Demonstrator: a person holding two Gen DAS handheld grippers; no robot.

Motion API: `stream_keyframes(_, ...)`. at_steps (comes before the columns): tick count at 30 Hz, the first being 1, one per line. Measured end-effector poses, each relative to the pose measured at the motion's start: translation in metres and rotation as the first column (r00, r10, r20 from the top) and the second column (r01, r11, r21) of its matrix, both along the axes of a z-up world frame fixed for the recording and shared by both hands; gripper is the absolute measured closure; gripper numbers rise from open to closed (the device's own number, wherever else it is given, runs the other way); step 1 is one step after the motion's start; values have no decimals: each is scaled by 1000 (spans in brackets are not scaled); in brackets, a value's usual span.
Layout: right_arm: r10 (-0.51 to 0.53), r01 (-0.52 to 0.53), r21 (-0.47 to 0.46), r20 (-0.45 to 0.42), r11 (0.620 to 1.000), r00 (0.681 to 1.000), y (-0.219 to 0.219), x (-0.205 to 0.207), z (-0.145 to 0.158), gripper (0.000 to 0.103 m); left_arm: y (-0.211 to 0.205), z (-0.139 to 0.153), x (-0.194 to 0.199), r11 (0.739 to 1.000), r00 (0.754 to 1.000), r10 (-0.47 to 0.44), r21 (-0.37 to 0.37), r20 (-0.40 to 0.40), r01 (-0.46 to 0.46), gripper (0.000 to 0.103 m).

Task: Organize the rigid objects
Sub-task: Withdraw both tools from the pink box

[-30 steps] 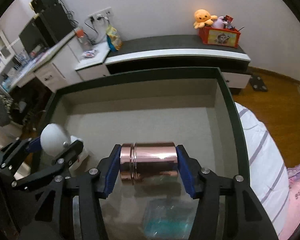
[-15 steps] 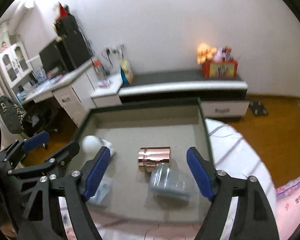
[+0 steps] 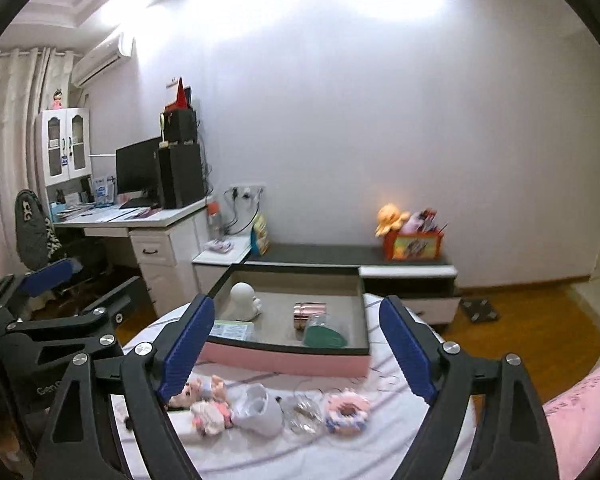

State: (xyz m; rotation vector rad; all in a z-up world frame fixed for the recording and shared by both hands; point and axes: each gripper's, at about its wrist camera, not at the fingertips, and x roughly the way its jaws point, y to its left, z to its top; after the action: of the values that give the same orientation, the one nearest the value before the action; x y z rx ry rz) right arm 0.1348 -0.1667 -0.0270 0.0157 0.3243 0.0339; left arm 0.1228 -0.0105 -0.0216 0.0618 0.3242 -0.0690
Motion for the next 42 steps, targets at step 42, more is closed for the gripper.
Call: stream_keyframes(42,-128,138,-59,140,989,982,14,-105,3,17,-3,-6,-74,1000,994,-2,-10,109,3,2)
